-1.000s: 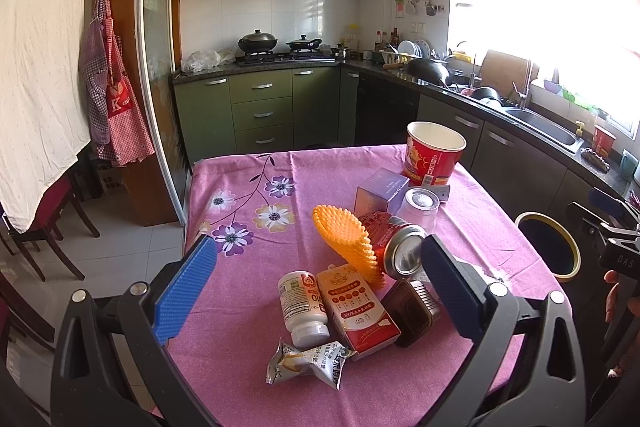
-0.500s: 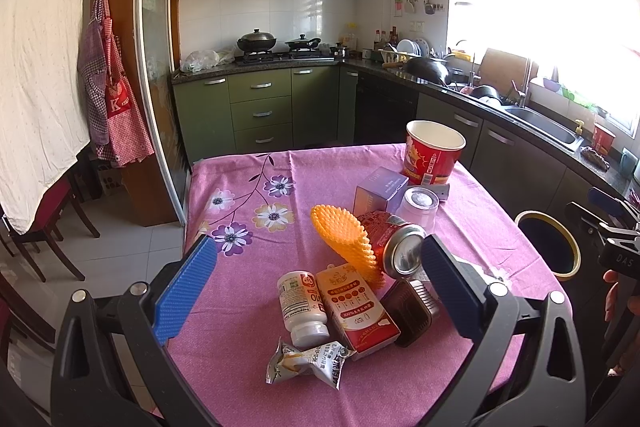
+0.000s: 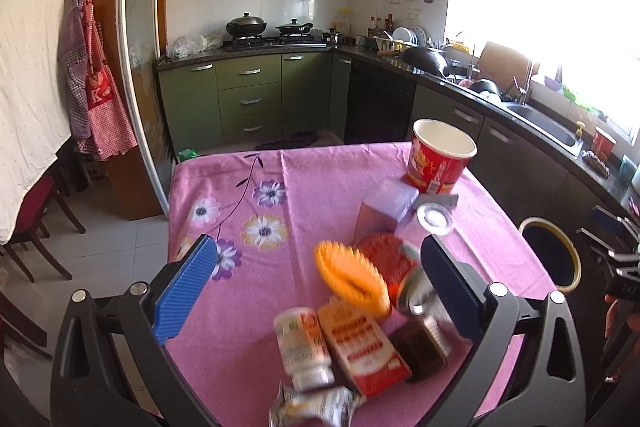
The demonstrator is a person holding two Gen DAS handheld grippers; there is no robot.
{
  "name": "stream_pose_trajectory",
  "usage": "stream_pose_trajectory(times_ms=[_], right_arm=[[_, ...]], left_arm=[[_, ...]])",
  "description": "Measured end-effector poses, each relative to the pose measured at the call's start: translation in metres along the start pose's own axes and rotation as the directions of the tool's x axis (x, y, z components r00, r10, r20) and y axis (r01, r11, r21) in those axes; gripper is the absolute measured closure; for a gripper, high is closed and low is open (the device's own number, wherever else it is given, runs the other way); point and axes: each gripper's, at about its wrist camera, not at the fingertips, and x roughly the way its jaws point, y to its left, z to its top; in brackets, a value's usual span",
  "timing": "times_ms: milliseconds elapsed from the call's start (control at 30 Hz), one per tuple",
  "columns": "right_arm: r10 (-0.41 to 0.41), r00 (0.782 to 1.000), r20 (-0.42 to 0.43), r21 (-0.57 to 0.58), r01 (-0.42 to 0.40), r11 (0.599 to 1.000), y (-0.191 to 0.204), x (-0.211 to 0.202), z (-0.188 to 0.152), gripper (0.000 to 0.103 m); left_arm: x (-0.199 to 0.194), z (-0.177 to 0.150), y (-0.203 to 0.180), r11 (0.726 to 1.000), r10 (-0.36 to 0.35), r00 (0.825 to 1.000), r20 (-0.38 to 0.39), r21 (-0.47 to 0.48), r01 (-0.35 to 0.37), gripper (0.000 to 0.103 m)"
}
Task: Collect trash
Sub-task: 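Grasp the red-and-white paper cup rim with the right gripper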
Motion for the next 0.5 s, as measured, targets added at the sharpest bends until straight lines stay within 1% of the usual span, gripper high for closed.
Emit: stream_pose_trajectory(times_ms=[100,167,233,300,367,433,500], right_arm=[[0.013,0.999,-0.052,0.029,-0.012,1.0,-0.011,0.024,0.022,0.004],[0.017,0.996,-0.087,0.042,-0.013,0.999,-0.018,0.042,0.038,0.004],[0.014,0.993,-0.116,0.035,-0.01,0.999,-0.022,0.062,0.055,0.004],[0.008,0.987,-0.16,0.027,-0.004,1.0,-0.025,0.086,0.071,0.004],[0.016,0.982,-0.187,0.031,-0.01,0.999,-0.03,0.112,0.089,0.004],[-0.001,0.974,-0.225,0.038,0.01,0.999,-0.037,0.14,0.107,0.004],[-0.011,0.966,-0.257,0.046,0.024,0.999,-0.044,0.167,0.124,0.004]], left_arm=[[0.03,0.023,0.011,1.0,-0.019,1.0,-0.004,-0.013,0.018,0.006],[0.051,0.036,0.02,1.0,-0.015,1.0,-0.012,-0.025,0.015,0.006],[0.074,0.048,0.028,0.999,-0.021,1.0,-0.015,-0.027,0.02,0.006],[0.096,0.054,0.038,0.999,-0.008,1.0,-0.03,-0.04,0.007,0.006],[0.116,0.058,0.047,0.999,-0.012,0.999,-0.035,-0.05,0.01,0.006],[0.136,0.06,0.055,0.998,-0.003,0.999,-0.048,-0.064,0.0,0.006],[0.156,0.058,0.059,0.997,-0.012,0.998,-0.058,-0.071,0.008,0.006]])
